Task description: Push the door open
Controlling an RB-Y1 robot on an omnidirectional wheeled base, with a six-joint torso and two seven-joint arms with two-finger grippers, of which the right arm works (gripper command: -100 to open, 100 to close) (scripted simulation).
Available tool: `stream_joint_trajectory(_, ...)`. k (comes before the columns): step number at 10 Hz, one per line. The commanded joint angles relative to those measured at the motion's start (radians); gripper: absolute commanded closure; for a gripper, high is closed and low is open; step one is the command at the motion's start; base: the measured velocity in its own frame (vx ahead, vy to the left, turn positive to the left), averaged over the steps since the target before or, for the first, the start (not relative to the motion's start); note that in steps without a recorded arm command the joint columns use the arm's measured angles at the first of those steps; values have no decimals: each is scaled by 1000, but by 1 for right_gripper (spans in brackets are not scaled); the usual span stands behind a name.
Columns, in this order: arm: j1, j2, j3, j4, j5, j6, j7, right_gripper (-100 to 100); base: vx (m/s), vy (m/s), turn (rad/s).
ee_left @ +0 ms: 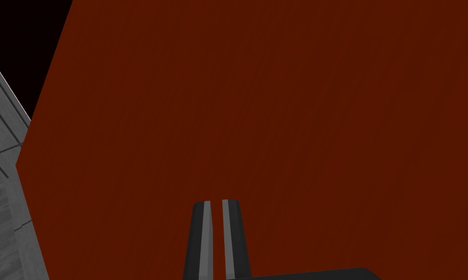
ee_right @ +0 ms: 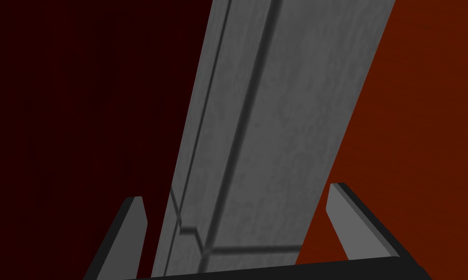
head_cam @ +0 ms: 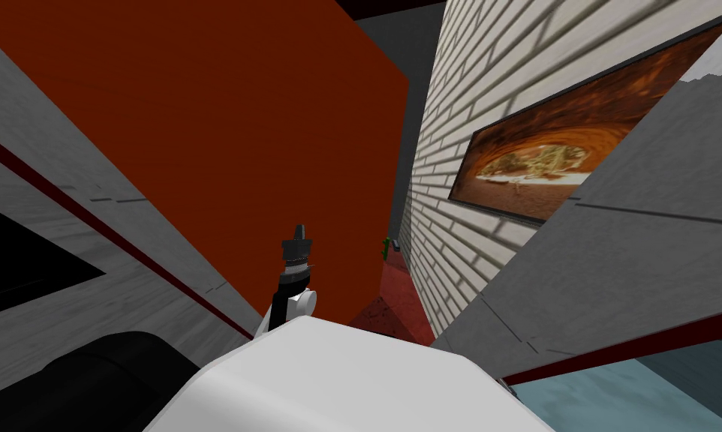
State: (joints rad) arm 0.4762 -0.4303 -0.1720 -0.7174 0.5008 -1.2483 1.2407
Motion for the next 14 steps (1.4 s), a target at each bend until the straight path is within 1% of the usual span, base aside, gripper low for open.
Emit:
stream_joint_trajectory(1, -27, 16, 32, -10, 25, 2, 8, -100, 13, -3, 17)
stream_joint_trajectory(10, -27, 16, 32, -10, 25, 2, 8, -100, 4, 0, -2)
stream_joint_trajectory(11, 5, 1, 4, 3, 6, 24, 0, -100, 19, 6, -26)
stream_joint_trajectory(12, 5, 2, 5, 6, 6, 33, 1, -100, 41, -1, -46)
stream_joint_trajectory(14, 5, 3, 5, 7, 6, 38, 1, -100, 42, 5, -21)
